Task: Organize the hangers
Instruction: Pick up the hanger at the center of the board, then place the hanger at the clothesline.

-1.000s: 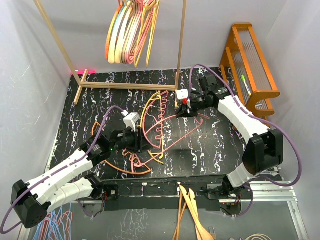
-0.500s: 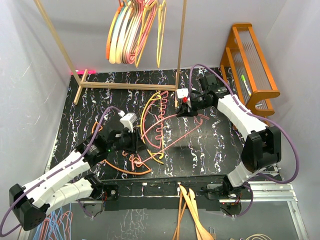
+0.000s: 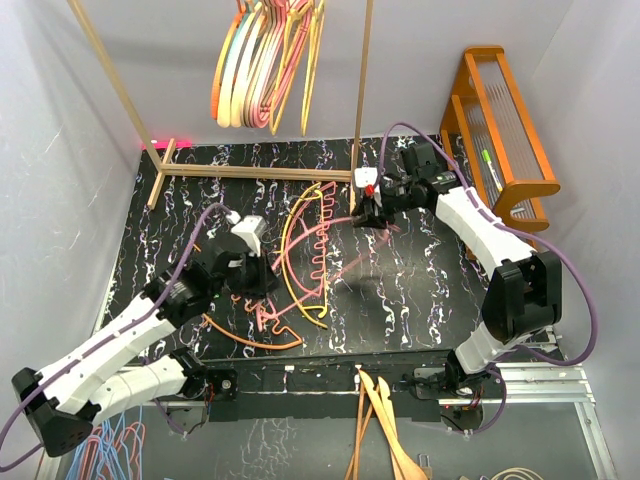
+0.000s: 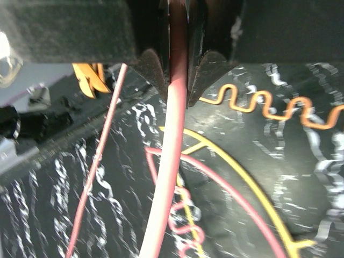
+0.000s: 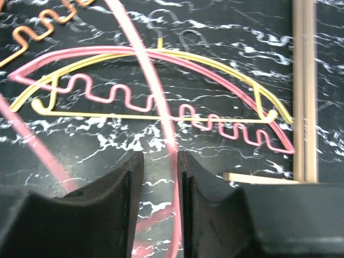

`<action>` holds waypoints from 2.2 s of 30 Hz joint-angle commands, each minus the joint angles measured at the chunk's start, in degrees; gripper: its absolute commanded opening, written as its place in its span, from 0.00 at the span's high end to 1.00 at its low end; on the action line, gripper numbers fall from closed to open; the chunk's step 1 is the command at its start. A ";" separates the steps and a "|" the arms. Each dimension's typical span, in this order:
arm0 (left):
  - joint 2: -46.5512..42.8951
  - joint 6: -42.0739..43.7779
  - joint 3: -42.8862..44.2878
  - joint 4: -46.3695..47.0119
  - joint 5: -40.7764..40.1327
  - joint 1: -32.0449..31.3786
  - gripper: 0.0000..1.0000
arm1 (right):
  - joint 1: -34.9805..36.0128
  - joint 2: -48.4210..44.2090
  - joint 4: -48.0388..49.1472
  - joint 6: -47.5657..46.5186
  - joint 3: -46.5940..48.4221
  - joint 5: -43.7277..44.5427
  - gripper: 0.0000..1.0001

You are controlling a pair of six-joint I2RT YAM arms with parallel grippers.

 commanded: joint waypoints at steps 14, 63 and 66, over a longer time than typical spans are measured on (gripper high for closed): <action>-3.52 14.56 29.01 -27.61 -47.25 0.13 1.00 | -0.04 4.32 19.98 27.73 17.15 0.54 0.02; 31.73 38.27 52.59 -9.54 -0.64 52.51 1.00 | -4.49 2.87 11.07 11.95 6.23 -7.58 0.01; 36.54 40.19 62.80 -12.36 2.24 52.45 1.00 | -4.62 3.44 11.56 11.61 6.37 -8.18 0.02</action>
